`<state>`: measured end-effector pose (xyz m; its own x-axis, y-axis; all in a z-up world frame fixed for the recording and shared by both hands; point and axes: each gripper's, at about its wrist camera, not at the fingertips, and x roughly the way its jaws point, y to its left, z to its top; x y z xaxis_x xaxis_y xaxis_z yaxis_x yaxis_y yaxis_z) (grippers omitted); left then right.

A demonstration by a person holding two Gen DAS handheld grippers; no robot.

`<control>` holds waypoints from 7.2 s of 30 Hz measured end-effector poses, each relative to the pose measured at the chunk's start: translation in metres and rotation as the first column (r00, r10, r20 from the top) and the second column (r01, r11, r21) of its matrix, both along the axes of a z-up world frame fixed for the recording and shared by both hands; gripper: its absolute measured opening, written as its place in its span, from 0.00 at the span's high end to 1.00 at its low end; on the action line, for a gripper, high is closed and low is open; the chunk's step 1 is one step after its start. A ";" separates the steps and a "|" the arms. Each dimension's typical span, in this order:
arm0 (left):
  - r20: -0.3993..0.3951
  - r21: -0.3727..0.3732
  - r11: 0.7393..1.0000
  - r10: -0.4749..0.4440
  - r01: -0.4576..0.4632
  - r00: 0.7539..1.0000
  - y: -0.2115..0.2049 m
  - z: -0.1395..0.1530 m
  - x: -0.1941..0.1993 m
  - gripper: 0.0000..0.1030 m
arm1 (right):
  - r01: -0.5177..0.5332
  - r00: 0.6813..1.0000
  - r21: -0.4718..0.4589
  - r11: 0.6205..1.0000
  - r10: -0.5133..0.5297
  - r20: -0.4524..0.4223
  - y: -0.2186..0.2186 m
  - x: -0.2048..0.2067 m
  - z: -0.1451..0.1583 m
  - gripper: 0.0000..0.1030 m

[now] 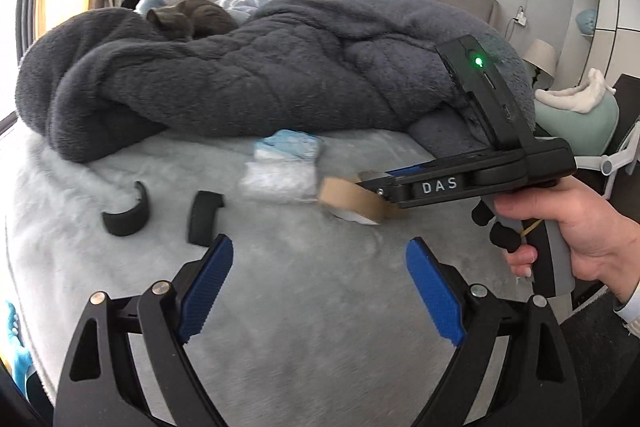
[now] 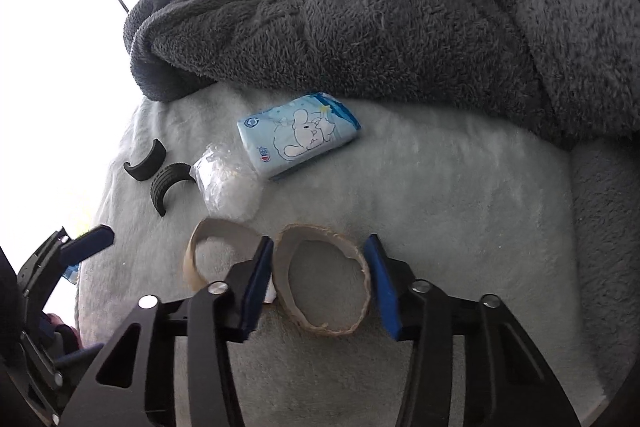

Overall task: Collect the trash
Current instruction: 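Grasp a brown tape roll with the right gripper while the left tool approaches another roll, then grasp the second brown tape roll with the left gripper, then carry both tape rolls in both grippers over the black bin, then open the left gripper to drop its tape roll while the right gripper releases its roll, then move both tools back over the bed toward the black rubber pieces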

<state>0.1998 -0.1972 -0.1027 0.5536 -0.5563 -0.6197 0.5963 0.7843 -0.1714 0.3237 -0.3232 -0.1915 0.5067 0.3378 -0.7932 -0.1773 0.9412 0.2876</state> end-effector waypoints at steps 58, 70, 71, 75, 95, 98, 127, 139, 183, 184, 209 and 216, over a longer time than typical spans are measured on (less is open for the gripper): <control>-0.100 0.016 0.972 0.236 -0.236 0.966 0.071 0.008 0.032 0.46 | -0.101 0.983 0.063 0.993 0.090 0.158 0.069 -0.001 0.061 0.56; -0.083 0.087 0.930 0.364 -0.357 0.928 0.151 0.012 0.024 0.46 | -0.206 0.963 0.049 0.977 0.194 0.186 0.153 0.007 0.071 0.56; -0.085 0.092 0.926 0.373 -0.365 0.924 0.155 0.011 0.024 0.46 | -0.215 0.961 0.048 0.975 0.202 0.188 0.160 0.008 0.071 0.56; -0.104 0.112 0.909 0.413 -0.402 0.905 0.179 0.007 0.023 0.46 | -0.246 0.953 0.046 0.968 0.233 0.192 0.185 0.008 0.071 0.56; -0.262 0.255 0.809 0.584 -0.529 0.768 0.296 -0.046 0.003 0.46 | -0.442 0.886 0.044 0.896 0.428 0.179 0.325 -0.002 0.063 0.56; -0.308 0.267 0.796 0.605 -0.544 0.734 0.315 -0.056 0.000 0.46 | -0.470 0.872 0.027 0.882 0.460 0.170 0.346 -0.007 0.057 0.56; -0.459 0.305 0.744 0.662 -0.594 0.593 0.411 -0.077 -0.049 0.21 | -0.560 0.827 -0.002 0.828 0.560 -0.049 0.457 -0.010 -0.031 0.56; -0.310 0.209 0.697 0.712 -0.686 0.629 0.443 -0.032 -0.066 0.21 | -0.580 0.810 -0.048 0.813 0.568 -0.146 0.482 -0.014 -0.073 0.56; 0.150 -0.093 0.742 0.670 -0.664 0.727 0.368 0.125 -0.032 0.09 | -0.597 0.796 -0.100 0.796 0.604 0.052 0.413 -0.053 0.005 0.26; 0.150 -0.094 0.750 0.661 -0.655 0.735 0.364 0.123 -0.025 0.09 | -0.592 0.797 -0.112 0.798 0.600 0.069 0.405 -0.051 0.010 0.25; 0.112 -0.086 0.884 0.467 -0.460 0.877 0.266 0.081 0.051 0.09 | -0.452 0.836 -0.196 0.870 0.490 0.248 0.273 -0.002 0.052 0.22; 0.067 -0.083 0.891 0.452 -0.447 0.889 0.247 0.069 0.066 0.09 | -0.457 0.832 -0.193 0.868 0.494 0.251 0.243 0.012 0.056 0.22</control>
<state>0.2654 0.0499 -0.0335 0.8013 -0.2721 -0.5328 0.1967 0.9609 -0.1950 0.3359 -0.0799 -0.1359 0.5163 0.5071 -0.6901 -0.6678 0.7429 0.0462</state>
